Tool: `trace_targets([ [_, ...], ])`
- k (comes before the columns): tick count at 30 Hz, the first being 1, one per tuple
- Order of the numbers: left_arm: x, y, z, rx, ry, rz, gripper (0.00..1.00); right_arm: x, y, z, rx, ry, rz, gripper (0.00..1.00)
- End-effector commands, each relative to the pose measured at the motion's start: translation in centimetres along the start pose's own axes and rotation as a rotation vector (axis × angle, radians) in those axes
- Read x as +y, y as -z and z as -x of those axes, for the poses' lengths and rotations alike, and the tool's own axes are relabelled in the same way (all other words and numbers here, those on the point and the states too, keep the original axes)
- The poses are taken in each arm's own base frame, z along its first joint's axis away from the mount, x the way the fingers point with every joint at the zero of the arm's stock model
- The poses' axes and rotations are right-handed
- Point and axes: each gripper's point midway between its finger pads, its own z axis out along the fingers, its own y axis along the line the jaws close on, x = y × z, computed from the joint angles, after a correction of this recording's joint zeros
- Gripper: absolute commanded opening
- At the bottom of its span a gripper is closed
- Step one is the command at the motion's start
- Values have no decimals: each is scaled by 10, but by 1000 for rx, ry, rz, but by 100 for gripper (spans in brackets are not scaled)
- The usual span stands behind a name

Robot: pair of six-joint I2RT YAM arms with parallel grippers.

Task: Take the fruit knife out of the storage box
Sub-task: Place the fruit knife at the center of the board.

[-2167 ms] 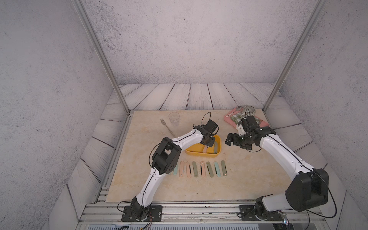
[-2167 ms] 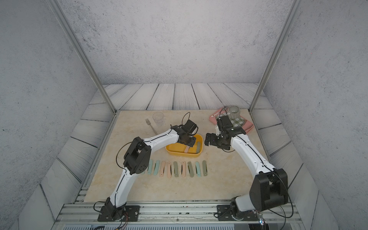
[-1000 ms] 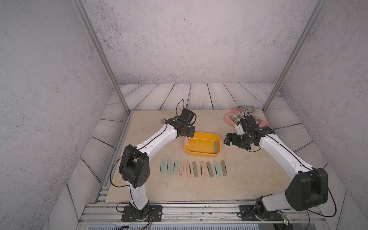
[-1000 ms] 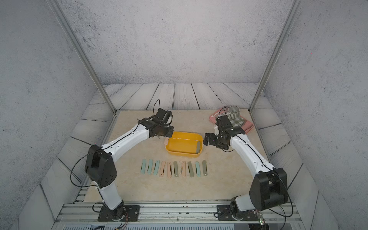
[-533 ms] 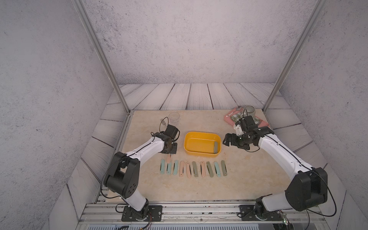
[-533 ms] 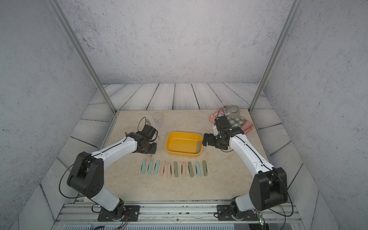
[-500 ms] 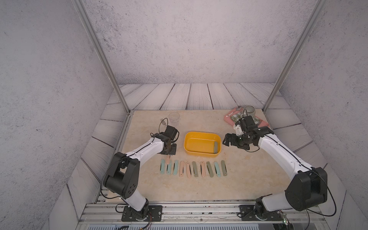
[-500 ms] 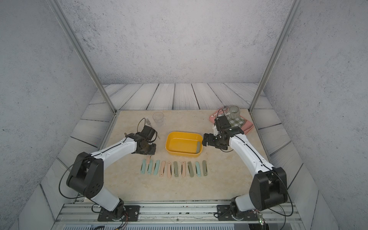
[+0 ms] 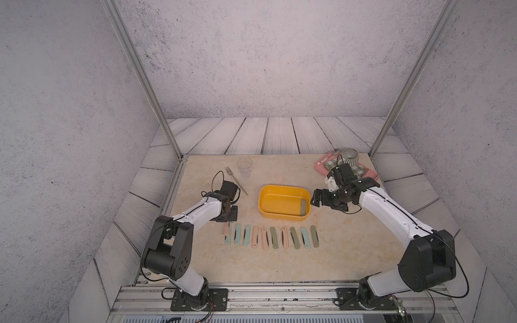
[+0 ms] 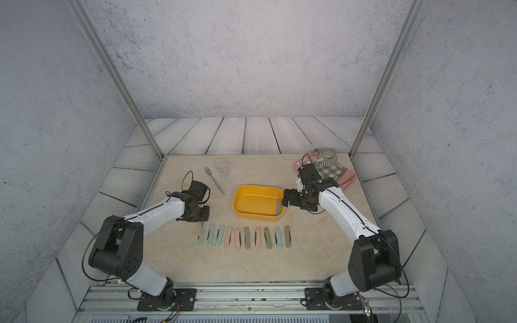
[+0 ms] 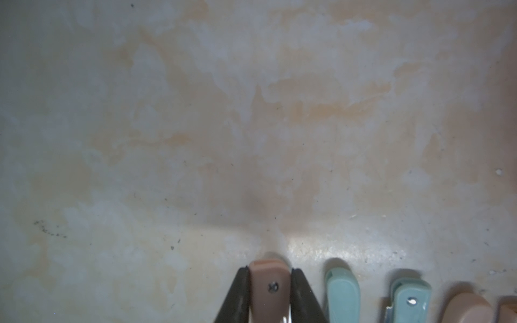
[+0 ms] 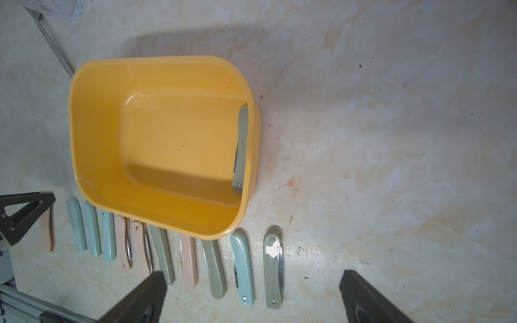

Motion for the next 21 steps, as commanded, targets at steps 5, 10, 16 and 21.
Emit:
trace_targets([
  [5, 22, -2, -5, 63, -9, 51, 17, 4, 0, 3, 5, 11, -1, 99],
  [10, 27, -9, -8, 102, -19, 50, 17, 7, -2, 5, 8, 13, 1, 99],
  [16, 27, -19, -10, 148, -35, 48, 16, 8, -5, 6, 11, 17, -2, 99],
  [21, 31, -23, -13, 183, -29, 64, 17, 8, -7, 6, 17, 17, -4, 99],
])
